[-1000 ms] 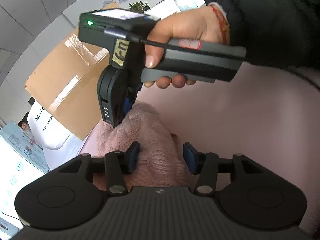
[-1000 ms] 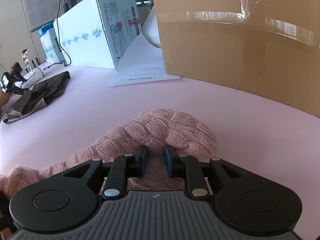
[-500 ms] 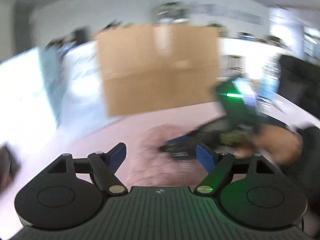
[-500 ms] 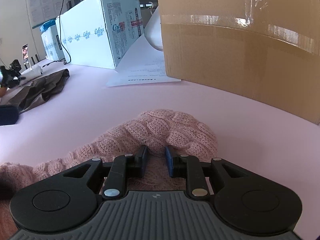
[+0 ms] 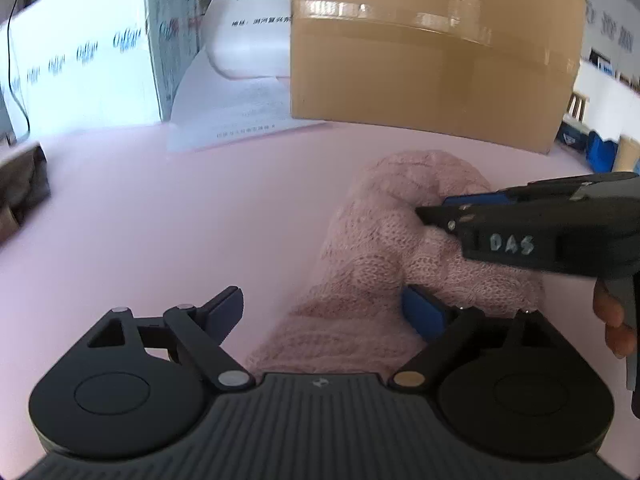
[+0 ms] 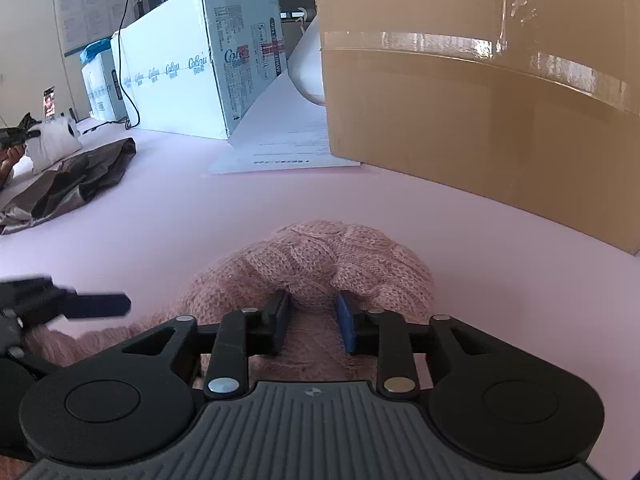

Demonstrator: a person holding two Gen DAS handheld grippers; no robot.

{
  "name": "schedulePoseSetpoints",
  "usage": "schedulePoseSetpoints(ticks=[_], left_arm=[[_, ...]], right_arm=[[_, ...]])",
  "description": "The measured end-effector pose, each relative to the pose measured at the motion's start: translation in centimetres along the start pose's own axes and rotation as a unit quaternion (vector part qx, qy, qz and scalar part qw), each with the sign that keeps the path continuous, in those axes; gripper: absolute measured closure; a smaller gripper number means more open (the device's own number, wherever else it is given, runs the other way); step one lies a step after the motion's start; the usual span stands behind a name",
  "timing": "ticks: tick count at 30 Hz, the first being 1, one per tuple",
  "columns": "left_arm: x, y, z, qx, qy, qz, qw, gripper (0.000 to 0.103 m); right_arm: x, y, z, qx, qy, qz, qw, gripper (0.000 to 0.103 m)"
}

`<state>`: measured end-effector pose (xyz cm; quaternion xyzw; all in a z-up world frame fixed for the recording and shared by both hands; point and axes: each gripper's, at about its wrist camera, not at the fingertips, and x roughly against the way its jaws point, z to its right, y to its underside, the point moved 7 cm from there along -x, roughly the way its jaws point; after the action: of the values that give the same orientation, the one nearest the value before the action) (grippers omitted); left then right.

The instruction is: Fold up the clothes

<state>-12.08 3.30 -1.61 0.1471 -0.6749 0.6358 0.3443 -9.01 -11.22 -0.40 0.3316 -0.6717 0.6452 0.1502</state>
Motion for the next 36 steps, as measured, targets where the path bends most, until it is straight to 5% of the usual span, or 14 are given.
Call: schedulePoseSetpoints(ticks=[2, 4, 8, 12, 21, 28, 36], left_arm=[[0.3, 0.5, -0.2, 0.000, -0.011, 0.010, 0.9999, 0.003], [0.3, 0.6, -0.2, -0.006, -0.012, 0.015, 0.9998, 0.003], [0.4, 0.5, -0.4, -0.005, -0.007, 0.016, 0.9998, 0.003], [0.4, 0.5, -0.5, -0.006, -0.003, 0.018, 0.9998, 0.003], [0.8, 0.8, -0.7, -0.007, 0.005, 0.027, 0.9996, 0.000], [2.2, 0.8, -1.2, -0.001, 0.026, 0.045, 0.9987, 0.000], [7.5, 0.6, 0.9, -0.021, 0.133, 0.094, 0.9864, 0.000]], right_arm=[[0.2, -0.3, 0.7, -0.016, 0.003, -0.007, 1.000, 0.028], [0.5, -0.8, 2.0, -0.057, 0.014, -0.010, 0.998, 0.009], [1.4, -1.6, 4.6, -0.146, -0.010, 0.010, 0.989, 0.009], [0.2, -1.0, 5.3, -0.147, -0.008, -0.002, 0.989, 0.006], [-1.9, 0.4, 6.2, -0.155, -0.084, -0.002, 0.984, 0.000], [-2.0, 0.2, 5.8, -0.161, -0.107, 0.005, 0.981, 0.036], [-2.2, 0.4, 5.5, -0.145, -0.103, 0.019, 0.984, 0.035]])
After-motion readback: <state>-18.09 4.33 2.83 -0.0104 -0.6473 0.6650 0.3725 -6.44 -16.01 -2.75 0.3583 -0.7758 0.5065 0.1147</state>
